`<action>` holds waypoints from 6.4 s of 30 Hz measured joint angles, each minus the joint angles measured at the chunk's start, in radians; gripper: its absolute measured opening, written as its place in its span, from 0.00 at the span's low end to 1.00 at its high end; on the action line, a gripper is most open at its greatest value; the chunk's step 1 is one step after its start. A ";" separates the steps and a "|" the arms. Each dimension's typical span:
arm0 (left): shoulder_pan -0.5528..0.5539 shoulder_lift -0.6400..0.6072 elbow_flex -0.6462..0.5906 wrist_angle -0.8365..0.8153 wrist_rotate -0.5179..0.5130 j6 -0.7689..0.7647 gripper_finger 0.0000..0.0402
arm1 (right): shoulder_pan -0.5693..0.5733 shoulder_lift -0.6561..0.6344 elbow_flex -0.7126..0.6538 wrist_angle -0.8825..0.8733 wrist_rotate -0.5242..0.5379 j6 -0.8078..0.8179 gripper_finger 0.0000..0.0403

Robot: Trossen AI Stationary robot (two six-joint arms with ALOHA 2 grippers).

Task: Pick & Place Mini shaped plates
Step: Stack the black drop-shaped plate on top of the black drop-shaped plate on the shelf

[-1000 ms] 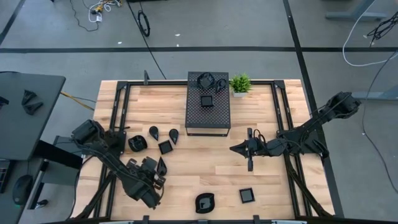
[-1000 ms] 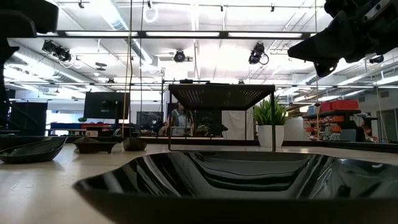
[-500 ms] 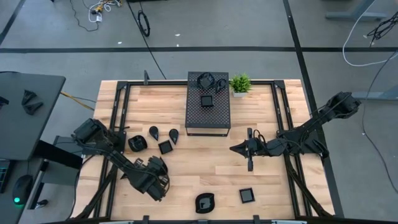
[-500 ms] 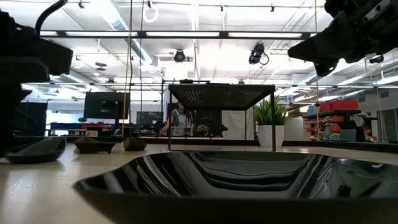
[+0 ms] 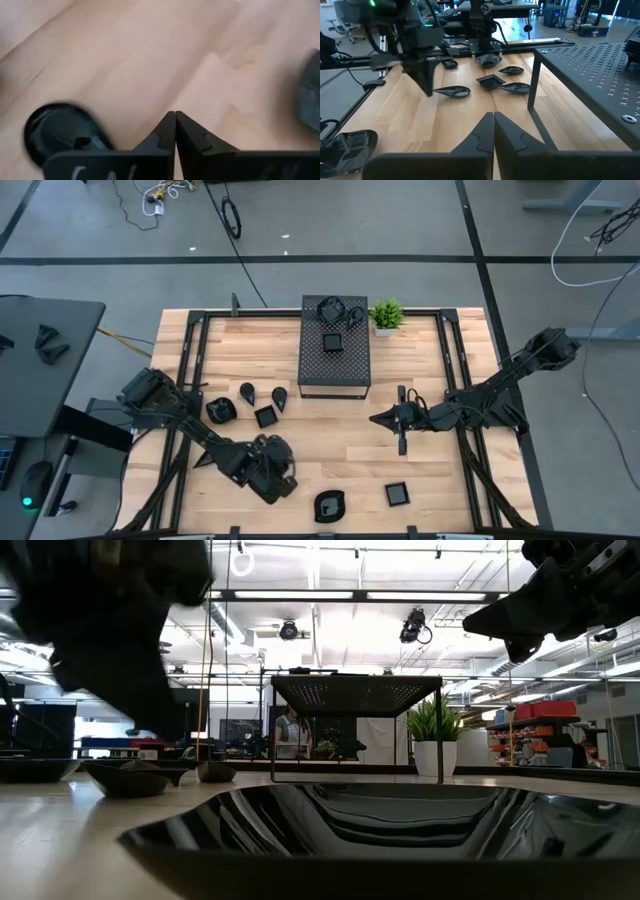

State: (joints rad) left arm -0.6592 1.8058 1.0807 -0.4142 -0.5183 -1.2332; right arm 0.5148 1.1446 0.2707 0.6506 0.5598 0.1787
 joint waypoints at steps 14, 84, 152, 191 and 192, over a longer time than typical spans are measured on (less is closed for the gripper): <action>-0.057 -0.003 0.283 -0.509 0.145 0.468 0.12 | 0.000 0.000 0.000 0.000 0.000 0.000 0.02; 0.064 0.002 0.218 -0.080 0.070 1.164 0.01 | 0.002 0.000 0.061 0.110 -0.313 -0.124 0.02; 0.321 0.001 0.321 0.467 0.576 1.425 0.13 | -0.069 0.191 0.468 -0.333 -0.723 -0.273 0.03; 0.300 -0.098 -0.156 0.718 0.271 1.014 0.33 | -0.835 0.123 0.830 -1.121 -0.611 -1.083 0.01; 0.300 -0.098 -0.159 0.726 0.260 1.016 0.32 | -0.878 0.153 0.845 -1.115 -0.636 -1.136 0.01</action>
State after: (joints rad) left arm -0.3588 1.7081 0.9216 0.3118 -0.2583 -0.2167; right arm -0.3633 1.2976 1.1155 -0.4643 -0.0760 -0.9570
